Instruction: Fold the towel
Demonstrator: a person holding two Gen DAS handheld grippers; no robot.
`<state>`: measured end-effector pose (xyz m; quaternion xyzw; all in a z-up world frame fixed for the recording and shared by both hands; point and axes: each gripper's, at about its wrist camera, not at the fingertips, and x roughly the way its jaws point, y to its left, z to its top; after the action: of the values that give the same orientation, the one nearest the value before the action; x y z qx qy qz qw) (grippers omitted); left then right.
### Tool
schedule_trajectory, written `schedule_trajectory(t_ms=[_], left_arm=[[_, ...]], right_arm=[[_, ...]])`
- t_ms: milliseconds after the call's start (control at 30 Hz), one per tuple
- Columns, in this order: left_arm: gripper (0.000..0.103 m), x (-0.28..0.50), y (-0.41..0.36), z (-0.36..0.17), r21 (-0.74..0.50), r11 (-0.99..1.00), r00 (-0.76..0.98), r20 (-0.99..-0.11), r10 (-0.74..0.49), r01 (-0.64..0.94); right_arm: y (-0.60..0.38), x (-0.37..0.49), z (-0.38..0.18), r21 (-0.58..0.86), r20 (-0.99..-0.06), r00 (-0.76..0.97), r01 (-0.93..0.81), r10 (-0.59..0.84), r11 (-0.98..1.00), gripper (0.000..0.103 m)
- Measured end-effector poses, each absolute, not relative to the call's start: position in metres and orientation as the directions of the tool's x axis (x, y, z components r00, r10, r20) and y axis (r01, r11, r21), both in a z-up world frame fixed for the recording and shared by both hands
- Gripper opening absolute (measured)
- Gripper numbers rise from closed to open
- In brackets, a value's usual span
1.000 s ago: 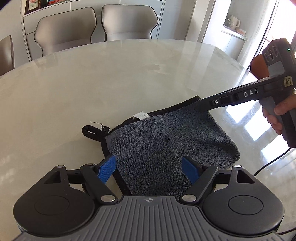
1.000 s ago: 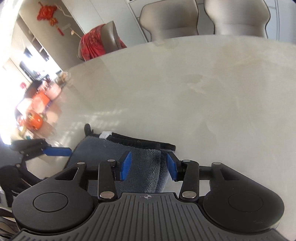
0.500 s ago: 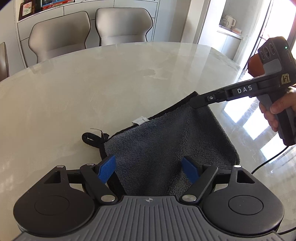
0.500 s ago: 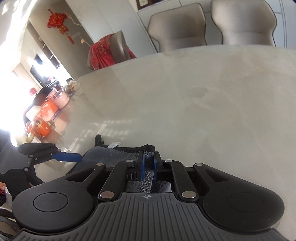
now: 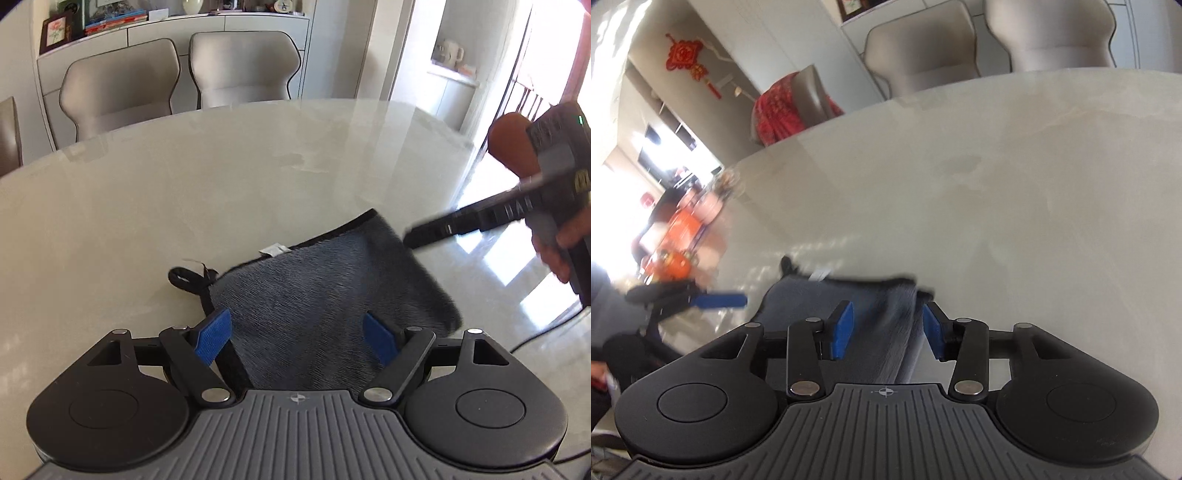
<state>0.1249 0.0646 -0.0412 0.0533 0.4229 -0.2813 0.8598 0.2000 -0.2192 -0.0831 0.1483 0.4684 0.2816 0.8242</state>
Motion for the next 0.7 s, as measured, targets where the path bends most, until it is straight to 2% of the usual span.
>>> schedule_trajectory(t_ms=[133, 267, 367, 433, 600, 700], left_arm=[[0.082, 0.108, 0.056, -0.054, -0.116, 0.817, 0.446, -0.79, -0.42, 0.565], [0.082, 0.1, 0.052, -0.067, -0.093, 0.812, 0.415, -0.822, -0.389, 0.577], [0.082, 0.099, 0.048, -0.068, -0.052, 0.804, 0.42, -0.832, -0.363, 0.593], [0.082, 0.101, 0.049, -0.067, -0.059, 0.808, 0.419, -0.832, -0.364, 0.586], [0.082, 0.105, 0.056, -0.049, -0.098, 0.823, 0.453, -0.796, -0.402, 0.559], [0.082, 0.109, 0.053, -0.037, -0.144, 0.811, 0.47, -0.751, -0.463, 0.567]], right_arm=[[-0.216, 0.172, -0.093, 0.522, -0.715, 0.344, -0.316, 0.609, 0.792, 0.043], [-0.213, 0.156, -0.1, 0.56, -0.701, 0.314, -0.314, 0.64, 0.767, 0.043], [-0.212, 0.152, -0.098, 0.535, -0.72, 0.298, -0.338, 0.627, 0.774, 0.028], [-0.213, 0.151, -0.095, 0.469, -0.769, 0.275, -0.371, 0.577, 0.802, 0.017], [-0.22, 0.151, -0.081, 0.42, -0.777, 0.321, -0.378, 0.542, 0.825, 0.019], [-0.222, 0.155, -0.068, 0.434, -0.734, 0.377, -0.38, 0.565, 0.817, 0.021]])
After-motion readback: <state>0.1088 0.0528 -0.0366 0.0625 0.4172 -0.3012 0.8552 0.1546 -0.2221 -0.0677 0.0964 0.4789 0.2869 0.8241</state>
